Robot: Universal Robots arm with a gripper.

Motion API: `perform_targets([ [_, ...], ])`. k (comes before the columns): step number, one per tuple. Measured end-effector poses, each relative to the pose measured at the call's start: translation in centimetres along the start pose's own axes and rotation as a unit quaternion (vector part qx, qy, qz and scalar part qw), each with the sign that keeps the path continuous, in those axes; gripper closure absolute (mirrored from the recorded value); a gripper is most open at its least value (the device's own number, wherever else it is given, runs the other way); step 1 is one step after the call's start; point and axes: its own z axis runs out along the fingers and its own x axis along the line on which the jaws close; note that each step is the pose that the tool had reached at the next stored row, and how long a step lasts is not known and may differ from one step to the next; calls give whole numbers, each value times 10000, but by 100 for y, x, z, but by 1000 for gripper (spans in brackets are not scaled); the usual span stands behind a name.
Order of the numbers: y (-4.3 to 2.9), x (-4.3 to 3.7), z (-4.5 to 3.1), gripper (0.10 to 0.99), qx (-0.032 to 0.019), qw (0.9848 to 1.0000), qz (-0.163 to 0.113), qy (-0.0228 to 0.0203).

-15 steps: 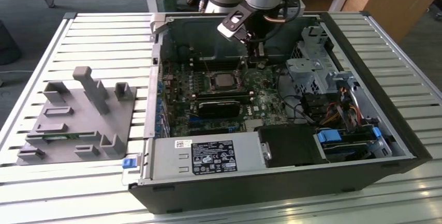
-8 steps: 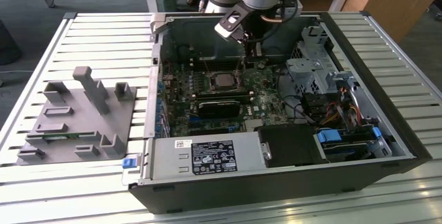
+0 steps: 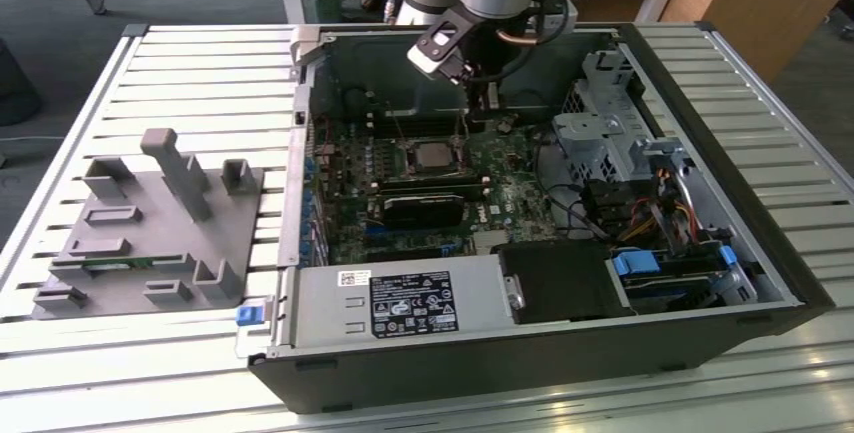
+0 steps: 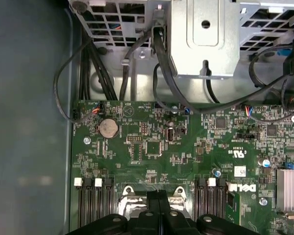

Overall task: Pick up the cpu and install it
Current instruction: 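Close the cpu cover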

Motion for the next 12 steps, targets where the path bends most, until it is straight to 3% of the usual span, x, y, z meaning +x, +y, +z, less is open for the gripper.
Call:
perform_targets([
  [12,-100,1,11,980,-1,10000,0,1],
])
